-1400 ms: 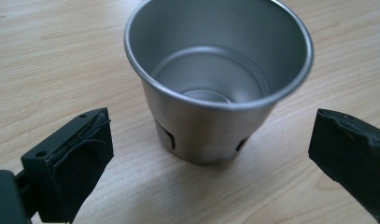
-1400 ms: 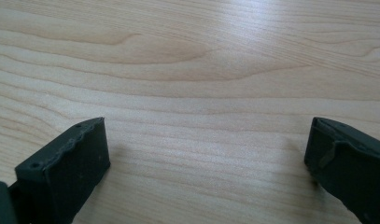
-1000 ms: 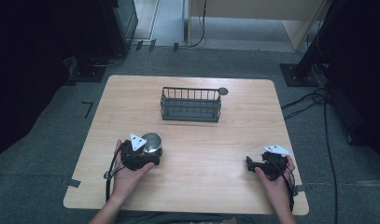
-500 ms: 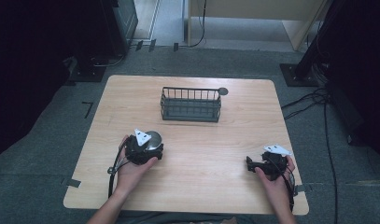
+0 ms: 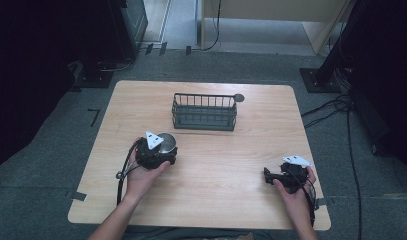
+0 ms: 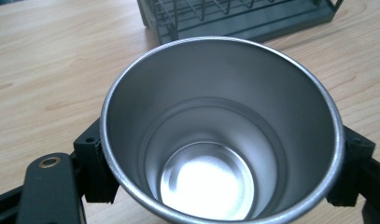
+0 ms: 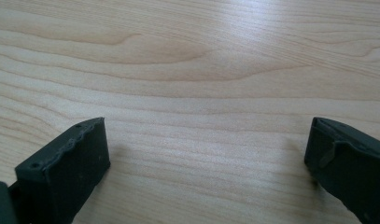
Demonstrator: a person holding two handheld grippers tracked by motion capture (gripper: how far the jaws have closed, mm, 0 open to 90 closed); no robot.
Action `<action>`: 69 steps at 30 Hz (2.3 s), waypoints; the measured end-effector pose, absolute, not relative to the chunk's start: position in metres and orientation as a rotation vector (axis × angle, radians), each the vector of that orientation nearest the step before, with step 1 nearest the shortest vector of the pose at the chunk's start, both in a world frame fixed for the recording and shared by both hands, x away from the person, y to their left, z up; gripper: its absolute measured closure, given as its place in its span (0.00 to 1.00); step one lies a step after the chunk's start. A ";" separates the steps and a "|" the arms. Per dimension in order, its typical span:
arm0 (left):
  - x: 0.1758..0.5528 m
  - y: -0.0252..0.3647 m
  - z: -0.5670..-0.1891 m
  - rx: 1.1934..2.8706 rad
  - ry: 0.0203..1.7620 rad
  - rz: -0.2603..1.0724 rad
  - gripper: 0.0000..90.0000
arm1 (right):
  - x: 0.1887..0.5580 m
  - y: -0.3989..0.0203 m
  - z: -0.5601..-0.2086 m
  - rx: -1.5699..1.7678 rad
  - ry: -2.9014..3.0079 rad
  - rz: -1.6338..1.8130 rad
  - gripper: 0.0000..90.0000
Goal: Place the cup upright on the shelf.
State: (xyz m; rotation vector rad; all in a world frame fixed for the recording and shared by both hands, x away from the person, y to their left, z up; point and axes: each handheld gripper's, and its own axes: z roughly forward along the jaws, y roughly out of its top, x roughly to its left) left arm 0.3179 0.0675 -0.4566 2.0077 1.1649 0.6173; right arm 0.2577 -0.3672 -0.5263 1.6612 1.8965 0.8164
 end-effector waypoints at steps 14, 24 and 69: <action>0.332 0.056 -0.437 2.002 1.127 0.623 0.21 | 0.258 -0.367 -0.526 1.662 1.896 0.818 0.00; 0.349 0.047 -0.415 1.988 1.102 0.622 0.21 | 0.258 -0.367 -0.526 1.662 1.895 0.818 0.00; 0.453 0.009 -0.369 1.874 1.112 0.693 0.21 | 0.258 -0.367 -0.526 1.656 1.904 0.821 0.00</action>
